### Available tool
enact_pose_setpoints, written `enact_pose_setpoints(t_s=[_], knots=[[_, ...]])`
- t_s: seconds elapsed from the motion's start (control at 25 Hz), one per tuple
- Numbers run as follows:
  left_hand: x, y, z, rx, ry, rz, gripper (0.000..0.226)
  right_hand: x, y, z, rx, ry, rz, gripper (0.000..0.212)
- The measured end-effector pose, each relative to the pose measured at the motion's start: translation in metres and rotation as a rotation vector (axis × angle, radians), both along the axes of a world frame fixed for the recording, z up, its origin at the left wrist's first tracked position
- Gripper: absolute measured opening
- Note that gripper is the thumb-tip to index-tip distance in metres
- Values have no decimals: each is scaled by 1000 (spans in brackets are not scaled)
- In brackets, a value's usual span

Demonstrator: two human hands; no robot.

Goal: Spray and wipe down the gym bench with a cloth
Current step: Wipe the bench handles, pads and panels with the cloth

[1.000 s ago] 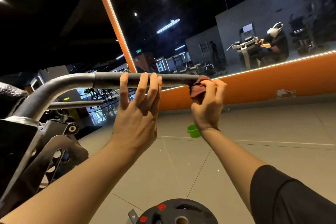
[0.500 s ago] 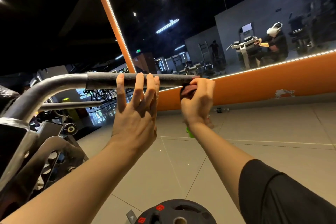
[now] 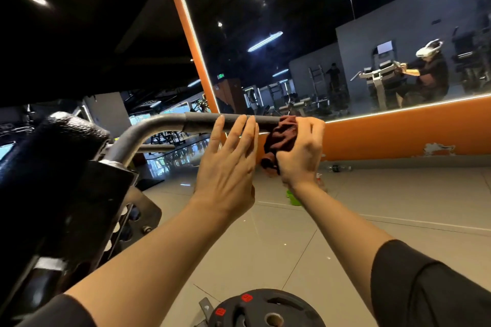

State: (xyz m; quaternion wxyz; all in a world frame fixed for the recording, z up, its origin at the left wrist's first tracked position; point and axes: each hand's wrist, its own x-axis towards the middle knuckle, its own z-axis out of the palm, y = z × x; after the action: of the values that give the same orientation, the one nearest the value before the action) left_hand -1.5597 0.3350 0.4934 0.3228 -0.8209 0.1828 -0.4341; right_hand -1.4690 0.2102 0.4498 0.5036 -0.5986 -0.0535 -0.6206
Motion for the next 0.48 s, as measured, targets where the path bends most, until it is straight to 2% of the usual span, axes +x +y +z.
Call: enact_pose_setpoints(t_s=[0.08,0.16,0.24,0.4,0.48], knots=[[-16,9,3,-36,2,14,94,-8,14,9,83,74,-20,41],[-35,23,8,-101,-37,13,98,-21,45,16,-58,-67,-18,44],[-52,42,11,-151,-59,17,97,-28,53,19,-178,-170,-5,38],[-74,66,6,-161,-43,43,86,-34,48,18,10,-89,-39,30],[-83,61,2,-158,-35,66,77,-52,84,25,-71,-195,17,31]])
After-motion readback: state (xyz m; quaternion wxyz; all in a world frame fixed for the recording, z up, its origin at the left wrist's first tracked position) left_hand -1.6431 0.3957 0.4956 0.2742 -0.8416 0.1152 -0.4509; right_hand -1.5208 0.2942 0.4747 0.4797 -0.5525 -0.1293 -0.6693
